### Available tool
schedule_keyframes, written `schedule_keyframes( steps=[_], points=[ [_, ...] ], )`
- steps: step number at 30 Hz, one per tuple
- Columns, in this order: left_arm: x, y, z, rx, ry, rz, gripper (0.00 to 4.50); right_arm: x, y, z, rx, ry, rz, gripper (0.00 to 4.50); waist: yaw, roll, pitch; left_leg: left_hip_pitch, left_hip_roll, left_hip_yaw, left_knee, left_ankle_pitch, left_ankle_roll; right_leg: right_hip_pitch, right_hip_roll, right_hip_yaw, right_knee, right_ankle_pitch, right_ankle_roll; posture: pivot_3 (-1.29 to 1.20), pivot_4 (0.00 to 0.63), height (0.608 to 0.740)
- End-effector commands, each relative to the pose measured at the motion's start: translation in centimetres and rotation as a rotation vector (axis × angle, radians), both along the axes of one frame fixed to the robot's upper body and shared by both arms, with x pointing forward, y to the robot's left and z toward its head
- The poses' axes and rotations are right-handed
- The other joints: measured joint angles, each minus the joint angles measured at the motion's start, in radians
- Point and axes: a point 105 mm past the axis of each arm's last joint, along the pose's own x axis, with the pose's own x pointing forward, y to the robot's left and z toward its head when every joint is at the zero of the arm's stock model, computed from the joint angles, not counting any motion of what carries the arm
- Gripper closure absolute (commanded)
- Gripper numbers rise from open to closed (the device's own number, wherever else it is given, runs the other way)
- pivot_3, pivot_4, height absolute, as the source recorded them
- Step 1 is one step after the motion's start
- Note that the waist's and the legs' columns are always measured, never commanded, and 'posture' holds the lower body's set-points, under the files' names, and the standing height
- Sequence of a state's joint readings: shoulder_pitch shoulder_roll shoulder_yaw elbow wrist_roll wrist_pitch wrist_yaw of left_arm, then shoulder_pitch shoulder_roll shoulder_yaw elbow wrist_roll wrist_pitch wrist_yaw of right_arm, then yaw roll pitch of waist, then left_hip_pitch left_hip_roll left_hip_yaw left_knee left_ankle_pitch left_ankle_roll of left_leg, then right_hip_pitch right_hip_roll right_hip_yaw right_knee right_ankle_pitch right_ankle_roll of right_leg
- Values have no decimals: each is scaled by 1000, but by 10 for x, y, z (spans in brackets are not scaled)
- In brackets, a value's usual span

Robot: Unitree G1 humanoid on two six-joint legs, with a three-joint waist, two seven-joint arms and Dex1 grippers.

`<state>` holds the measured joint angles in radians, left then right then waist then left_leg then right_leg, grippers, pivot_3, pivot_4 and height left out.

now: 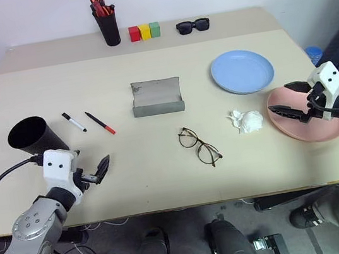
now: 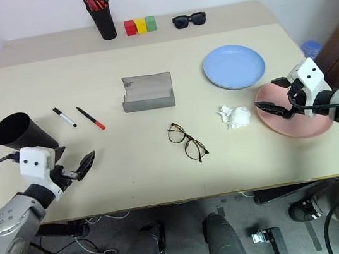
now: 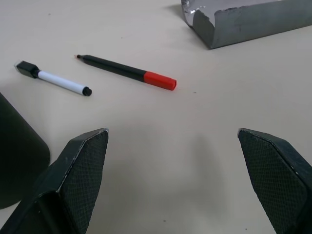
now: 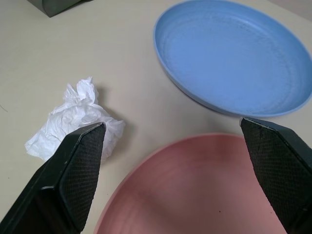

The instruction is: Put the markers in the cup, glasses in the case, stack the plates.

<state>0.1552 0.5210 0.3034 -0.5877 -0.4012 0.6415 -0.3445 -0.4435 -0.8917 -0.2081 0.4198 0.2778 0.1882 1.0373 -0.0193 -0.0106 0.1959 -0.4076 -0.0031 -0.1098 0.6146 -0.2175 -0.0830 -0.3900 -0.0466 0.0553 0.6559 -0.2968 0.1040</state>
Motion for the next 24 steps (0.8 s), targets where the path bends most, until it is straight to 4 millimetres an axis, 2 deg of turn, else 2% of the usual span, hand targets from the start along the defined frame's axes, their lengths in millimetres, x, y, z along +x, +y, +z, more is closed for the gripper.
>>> schedule_keyframes(
  steps=[1,7,12,17,20,24],
  points=[
    [1,2,7,19,-35,11,151,1,-3,17,-21,-61,-4,0,0,0,0,0,0,0,0,0,0,0,0,0,0,0,0,0,150,740],
    [1,2,8,15,-38,19,151,4,6,17,-15,-69,19,0,0,0,0,0,0,0,0,0,0,0,0,0,0,0,0,0,150,740],
    [2,7,14,23,-52,34,151,6,26,17,-1,-82,72,0,-1,0,0,0,0,0,0,0,0,0,0,0,0,0,0,0,150,740],
    [8,14,23,26,-76,65,151,10,63,12,9,-98,153,0,0,0,0,0,0,0,0,0,0,0,0,0,0,0,0,0,150,740],
    [21,10,26,21,-86,98,151,12,82,14,44,-117,192,0,4,0,0,0,0,-1,1,0,0,1,0,0,0,0,0,0,150,740],
    [49,7,27,12,-43,179,151,3,129,18,76,-147,315,0,4,-1,0,0,-1,-2,1,0,0,1,0,-1,1,0,1,0,150,740]
  ],
)
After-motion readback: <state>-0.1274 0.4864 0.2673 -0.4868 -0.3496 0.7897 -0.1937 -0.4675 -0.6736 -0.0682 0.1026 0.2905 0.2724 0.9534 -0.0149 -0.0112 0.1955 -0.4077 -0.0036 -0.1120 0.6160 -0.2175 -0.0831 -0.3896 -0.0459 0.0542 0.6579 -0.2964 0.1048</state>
